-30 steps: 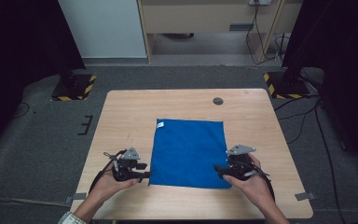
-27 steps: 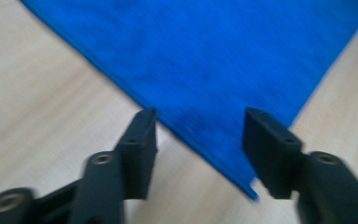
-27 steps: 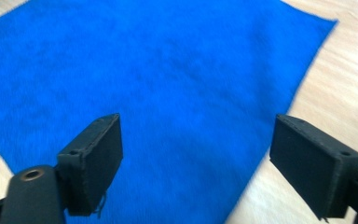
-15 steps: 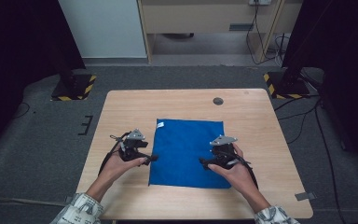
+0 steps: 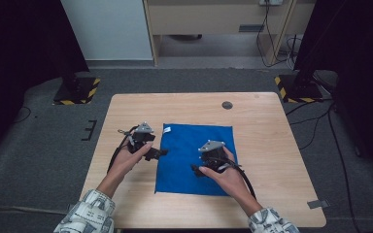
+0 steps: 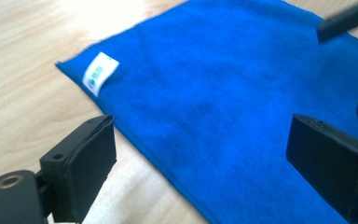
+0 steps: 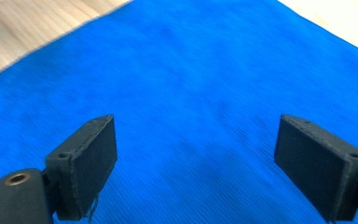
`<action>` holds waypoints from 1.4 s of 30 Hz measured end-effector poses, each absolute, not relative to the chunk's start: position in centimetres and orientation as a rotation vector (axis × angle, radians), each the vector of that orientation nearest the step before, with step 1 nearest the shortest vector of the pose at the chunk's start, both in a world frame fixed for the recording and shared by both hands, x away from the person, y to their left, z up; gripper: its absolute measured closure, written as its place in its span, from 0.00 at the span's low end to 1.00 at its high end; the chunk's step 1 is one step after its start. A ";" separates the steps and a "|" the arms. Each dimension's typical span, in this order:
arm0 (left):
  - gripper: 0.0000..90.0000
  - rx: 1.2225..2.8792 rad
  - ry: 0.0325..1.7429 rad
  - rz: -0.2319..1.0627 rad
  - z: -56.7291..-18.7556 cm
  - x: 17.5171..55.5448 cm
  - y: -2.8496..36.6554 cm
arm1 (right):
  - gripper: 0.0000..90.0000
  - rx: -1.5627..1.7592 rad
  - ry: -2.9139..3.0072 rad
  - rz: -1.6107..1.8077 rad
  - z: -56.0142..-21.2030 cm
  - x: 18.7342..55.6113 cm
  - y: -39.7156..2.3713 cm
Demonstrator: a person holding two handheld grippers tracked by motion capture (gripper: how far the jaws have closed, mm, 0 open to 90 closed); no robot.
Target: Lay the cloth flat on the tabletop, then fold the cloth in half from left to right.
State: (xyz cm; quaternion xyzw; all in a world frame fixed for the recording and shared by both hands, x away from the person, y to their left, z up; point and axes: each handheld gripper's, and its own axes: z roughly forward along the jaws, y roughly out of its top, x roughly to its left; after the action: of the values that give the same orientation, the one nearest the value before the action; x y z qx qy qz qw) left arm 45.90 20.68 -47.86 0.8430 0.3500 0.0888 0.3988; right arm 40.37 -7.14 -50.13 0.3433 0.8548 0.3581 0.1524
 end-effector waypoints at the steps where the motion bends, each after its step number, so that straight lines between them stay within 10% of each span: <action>1: 0.09 2.134 0.887 0.232 -47.8 46.1 20.6 | 0.16 0.976 2.460 1.034 -50.1 40.3 -6.8; 42: 0.12 2.102 0.957 0.365 -45.9 48.1 21.7 | 0.74 0.682 2.658 1.192 -50.5 36.1 3.4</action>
State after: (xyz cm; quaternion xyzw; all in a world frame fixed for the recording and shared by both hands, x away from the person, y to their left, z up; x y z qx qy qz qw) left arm 48.09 21.75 -45.93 0.8273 0.3766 0.1437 0.3912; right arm 36.06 3.44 -50.50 0.2274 0.8859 0.3973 0.0747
